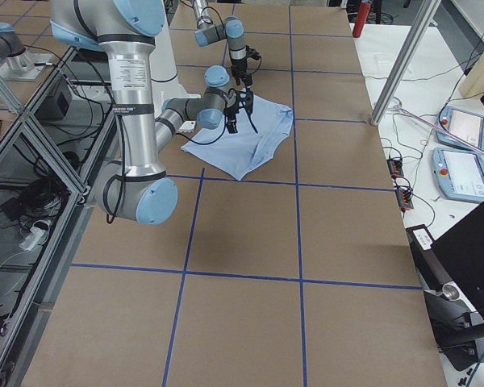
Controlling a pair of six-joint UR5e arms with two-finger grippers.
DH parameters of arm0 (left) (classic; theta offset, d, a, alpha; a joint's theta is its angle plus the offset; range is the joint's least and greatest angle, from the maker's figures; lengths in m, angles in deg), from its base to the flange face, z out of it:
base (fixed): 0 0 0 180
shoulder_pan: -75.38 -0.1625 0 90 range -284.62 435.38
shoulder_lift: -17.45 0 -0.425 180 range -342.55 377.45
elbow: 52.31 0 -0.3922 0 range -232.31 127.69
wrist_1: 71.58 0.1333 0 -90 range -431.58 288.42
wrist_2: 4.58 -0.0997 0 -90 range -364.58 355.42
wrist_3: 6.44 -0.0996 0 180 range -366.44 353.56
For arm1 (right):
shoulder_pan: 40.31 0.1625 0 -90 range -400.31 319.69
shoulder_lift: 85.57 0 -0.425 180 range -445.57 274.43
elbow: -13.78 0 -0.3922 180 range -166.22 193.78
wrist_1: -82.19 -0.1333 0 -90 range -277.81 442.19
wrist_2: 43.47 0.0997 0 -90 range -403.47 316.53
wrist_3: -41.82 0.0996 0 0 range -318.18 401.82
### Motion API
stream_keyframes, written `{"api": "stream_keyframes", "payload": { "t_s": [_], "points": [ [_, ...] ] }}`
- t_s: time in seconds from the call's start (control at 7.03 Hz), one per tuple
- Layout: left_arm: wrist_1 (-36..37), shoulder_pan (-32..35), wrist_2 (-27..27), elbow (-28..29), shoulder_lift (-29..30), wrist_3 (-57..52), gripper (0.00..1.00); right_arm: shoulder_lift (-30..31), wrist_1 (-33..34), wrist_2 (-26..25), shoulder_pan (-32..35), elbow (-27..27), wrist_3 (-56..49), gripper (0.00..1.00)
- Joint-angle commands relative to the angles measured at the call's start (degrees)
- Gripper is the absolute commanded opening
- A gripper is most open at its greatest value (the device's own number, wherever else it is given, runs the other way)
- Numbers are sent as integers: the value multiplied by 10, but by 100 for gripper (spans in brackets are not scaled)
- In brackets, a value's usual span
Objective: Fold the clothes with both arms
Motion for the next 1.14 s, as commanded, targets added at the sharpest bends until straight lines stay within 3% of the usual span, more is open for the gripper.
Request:
{"api": "stream_keyframes", "payload": {
  "t_s": [0.0,0.28,0.57,1.0],
  "points": [
    [8,-6,-3,4,4,4,74,-6,0,0,1,-8,0,100],
    [8,-6,-5,5,5,4,42,-6,0,1,2,-8,0,100],
    [8,-6,-16,5,6,4,0,-5,0,1,2,-9,0,100],
    [8,-2,-16,-2,7,-3,0,-5,0,-1,2,-14,0,100]
  ]
}}
